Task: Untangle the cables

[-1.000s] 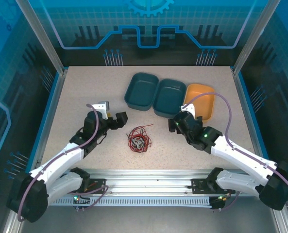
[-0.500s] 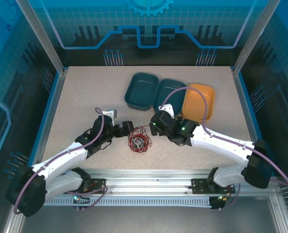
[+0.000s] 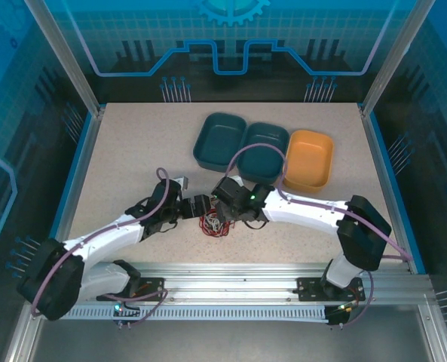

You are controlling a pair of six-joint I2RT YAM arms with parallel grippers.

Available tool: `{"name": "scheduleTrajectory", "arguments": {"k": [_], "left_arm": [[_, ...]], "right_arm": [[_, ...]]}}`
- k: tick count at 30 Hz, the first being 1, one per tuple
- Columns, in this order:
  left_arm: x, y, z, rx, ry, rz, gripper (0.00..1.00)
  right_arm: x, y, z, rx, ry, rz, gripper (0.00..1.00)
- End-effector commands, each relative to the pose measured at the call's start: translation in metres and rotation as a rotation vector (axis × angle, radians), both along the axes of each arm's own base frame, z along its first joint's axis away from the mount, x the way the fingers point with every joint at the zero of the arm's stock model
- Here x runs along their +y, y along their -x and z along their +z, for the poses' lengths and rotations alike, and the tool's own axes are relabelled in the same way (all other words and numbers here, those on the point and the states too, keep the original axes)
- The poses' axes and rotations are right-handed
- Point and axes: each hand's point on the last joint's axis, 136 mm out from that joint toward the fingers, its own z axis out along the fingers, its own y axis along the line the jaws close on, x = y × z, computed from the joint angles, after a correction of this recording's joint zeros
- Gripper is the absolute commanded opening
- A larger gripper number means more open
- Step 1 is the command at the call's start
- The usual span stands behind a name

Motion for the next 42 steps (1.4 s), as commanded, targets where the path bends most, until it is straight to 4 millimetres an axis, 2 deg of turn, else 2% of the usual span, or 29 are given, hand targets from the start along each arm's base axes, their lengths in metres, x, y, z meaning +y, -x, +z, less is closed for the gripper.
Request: {"name": "scheduleTrajectory", "arguments": {"k": [1, 14, 20, 25, 29, 33, 40, 42], "left_arm": [[-0.019, 0.000, 0.008, 0.014, 0.072, -0.053, 0.90], [-0.023, 0.003, -0.009, 0.069, 0.077, -0.062, 0.71], [-0.023, 0.002, -0.017, 0.083, 0.071, -0.056, 0.65], [-0.023, 0.002, -0.022, 0.095, 0.067, -0.051, 0.61], [-0.023, 0.002, -0.025, 0.099, 0.062, -0.048, 0.56], [-0.024, -0.002, -0.026, 0.096, 0.062, -0.047, 0.48], [-0.028, -0.011, -0.028, 0.085, 0.063, -0.043, 0.23], [-0.029, -0.013, -0.029, 0.083, 0.065, -0.040, 0.20]], "right_arm": [[0.021, 0.003, 0.003, 0.043, -0.063, 0.016, 0.58], [0.036, -0.001, -0.017, 0.113, -0.091, 0.050, 0.26], [0.036, -0.005, -0.026, 0.123, -0.087, 0.045, 0.20], [0.035, -0.007, -0.026, 0.121, -0.086, 0.039, 0.10], [0.034, -0.008, -0.017, 0.101, -0.094, 0.043, 0.04], [0.030, -0.010, -0.002, 0.068, -0.102, 0.044, 0.03], [0.019, -0.012, 0.022, 0.006, -0.101, 0.035, 0.02], [0.015, -0.013, 0.027, -0.008, -0.102, 0.029, 0.00]]}}
